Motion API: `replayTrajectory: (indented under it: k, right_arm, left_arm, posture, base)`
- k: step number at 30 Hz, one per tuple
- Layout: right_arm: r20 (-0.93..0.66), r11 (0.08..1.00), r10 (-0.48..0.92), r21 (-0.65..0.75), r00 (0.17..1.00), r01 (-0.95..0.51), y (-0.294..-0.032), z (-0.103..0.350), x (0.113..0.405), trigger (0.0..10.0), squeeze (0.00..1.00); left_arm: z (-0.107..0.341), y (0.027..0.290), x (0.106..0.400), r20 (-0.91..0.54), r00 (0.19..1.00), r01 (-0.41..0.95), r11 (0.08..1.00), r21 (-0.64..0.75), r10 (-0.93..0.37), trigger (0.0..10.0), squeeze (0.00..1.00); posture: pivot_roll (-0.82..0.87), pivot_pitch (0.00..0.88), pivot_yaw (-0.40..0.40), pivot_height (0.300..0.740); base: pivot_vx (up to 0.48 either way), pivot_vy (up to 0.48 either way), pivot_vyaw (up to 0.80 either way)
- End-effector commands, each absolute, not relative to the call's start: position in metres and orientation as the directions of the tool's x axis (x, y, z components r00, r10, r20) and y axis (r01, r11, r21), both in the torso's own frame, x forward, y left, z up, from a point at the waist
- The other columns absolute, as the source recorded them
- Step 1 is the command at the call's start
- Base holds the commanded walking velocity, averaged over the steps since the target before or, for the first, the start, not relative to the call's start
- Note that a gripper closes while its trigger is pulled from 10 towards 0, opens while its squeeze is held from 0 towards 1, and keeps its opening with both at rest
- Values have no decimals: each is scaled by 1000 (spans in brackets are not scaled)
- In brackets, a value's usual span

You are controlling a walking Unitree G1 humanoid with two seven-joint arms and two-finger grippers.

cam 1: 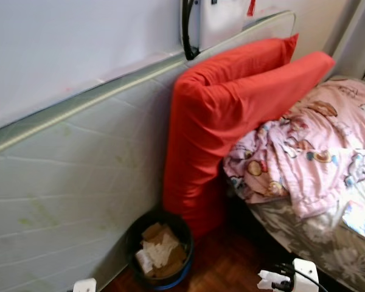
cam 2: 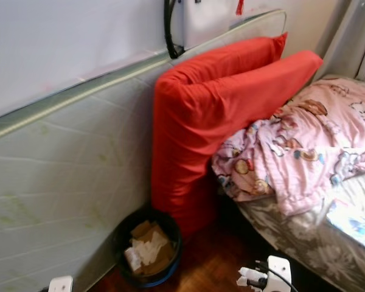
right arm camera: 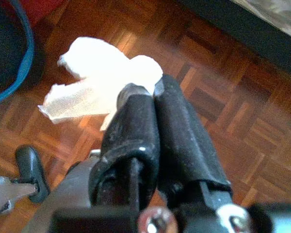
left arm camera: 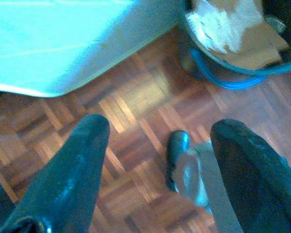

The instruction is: Clean up the room

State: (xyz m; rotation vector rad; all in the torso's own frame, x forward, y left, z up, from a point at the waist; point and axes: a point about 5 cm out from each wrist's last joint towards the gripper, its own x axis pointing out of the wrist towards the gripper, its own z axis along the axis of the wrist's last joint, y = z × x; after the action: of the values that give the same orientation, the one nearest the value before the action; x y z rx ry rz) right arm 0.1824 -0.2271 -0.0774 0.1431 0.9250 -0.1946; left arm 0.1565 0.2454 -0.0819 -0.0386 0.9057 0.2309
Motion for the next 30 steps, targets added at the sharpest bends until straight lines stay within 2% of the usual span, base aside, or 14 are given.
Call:
replayTrajectory:
  k: [1, 5, 9, 20, 30]
  right_arm:
    - [-802, 974, -108, 32, 587, 224, -228, -77, 184, 10000, 0]
    - [-795, 975, -101, 39, 599, 217, -225, -74, 190, 10000, 0]
    - [-790, 980, -94, 32, 606, 195, -227, -71, 195, 10000, 0]
    - [-776, 986, -109, -5, 621, 166, -237, -64, 203, 10000, 0]
    - [-753, 986, -106, 4, 649, 165, -237, -56, 217, 10000, 0]
  left_arm:
    - [-83, 249, 152, -793, 578, -222, 972, 71, 190, 10000, 0]
    - [-80, 251, 159, -784, 591, -214, 974, 76, 192, 10000, 0]
    - [-80, 250, 159, -783, 591, -224, 972, 69, 192, 10000, 0]
    - [-85, 242, 153, -798, 574, -258, 965, 39, 185, 10000, 0]
    - [-78, 240, 172, -771, 612, -251, 968, 25, 179, 10000, 0]
  posture:
    - [4, 0, 23, 740]
    - [4, 0, 31, 740]
    - [13, 0, 8, 740]
    - [-24, 0, -19, 740]
    - [-35, 0, 11, 740]
  base:
    - [0, 311, 0]
    - [0, 308, 0]
    - [0, 302, 0]
    - [0, 0, 0]
    - [0, 0, 800]
